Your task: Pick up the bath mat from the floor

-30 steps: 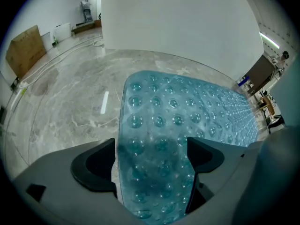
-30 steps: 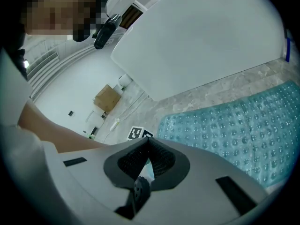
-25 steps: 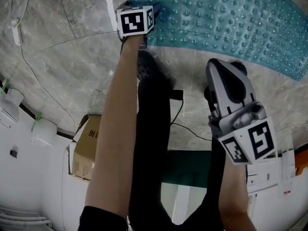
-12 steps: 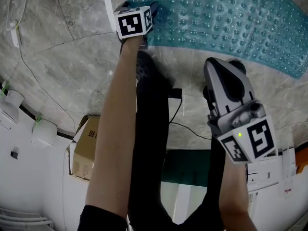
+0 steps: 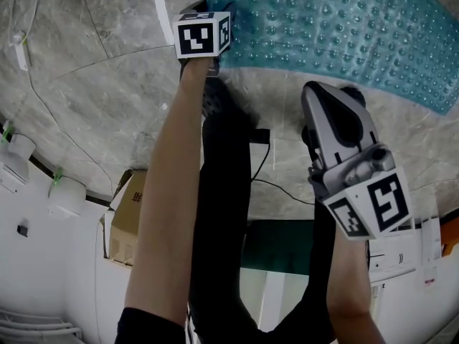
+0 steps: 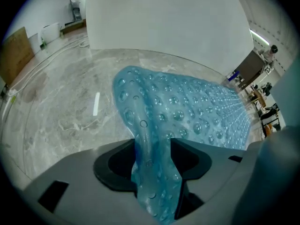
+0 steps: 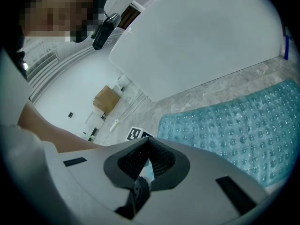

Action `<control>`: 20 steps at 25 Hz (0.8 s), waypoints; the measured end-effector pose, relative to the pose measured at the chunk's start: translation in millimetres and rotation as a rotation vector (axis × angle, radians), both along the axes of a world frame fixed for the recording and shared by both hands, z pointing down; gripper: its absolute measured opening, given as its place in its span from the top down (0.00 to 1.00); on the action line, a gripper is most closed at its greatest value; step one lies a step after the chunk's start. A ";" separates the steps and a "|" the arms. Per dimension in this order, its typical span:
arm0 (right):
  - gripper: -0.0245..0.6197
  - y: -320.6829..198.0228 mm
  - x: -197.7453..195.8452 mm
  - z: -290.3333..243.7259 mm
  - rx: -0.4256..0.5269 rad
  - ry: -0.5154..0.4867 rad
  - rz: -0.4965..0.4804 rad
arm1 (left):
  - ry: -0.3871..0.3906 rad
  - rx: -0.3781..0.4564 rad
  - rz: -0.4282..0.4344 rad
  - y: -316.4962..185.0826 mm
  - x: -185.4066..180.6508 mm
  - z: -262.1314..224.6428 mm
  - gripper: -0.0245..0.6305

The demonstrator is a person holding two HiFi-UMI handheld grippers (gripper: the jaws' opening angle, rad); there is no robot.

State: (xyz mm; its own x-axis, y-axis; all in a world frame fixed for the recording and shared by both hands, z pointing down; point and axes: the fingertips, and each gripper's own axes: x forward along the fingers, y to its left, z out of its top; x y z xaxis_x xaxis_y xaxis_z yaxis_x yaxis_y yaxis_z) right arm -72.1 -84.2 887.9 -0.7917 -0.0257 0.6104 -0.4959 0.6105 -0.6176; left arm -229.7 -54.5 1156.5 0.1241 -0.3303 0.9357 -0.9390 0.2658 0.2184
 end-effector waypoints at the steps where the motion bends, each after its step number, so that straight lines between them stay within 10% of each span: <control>1: 0.94 -1.0 0.2 0.0 -0.001 -0.001 0.004 | -0.011 -0.005 0.002 -0.1 -0.3 -1.4 0.59; 20: 0.94 -21.3 15.8 -49.5 0.165 0.021 -0.078 | 0.006 0.017 0.148 -8.1 44.3 -112.9 0.83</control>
State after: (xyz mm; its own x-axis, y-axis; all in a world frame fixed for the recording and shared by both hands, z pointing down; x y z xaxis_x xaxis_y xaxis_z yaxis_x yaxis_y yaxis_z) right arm -56.3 -105.5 838.4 -0.7824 -0.0656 0.6193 -0.4547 0.7397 -0.4961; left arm -185.4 -62.6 1043.6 0.1782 -0.3241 0.9291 -0.9663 0.1208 0.2275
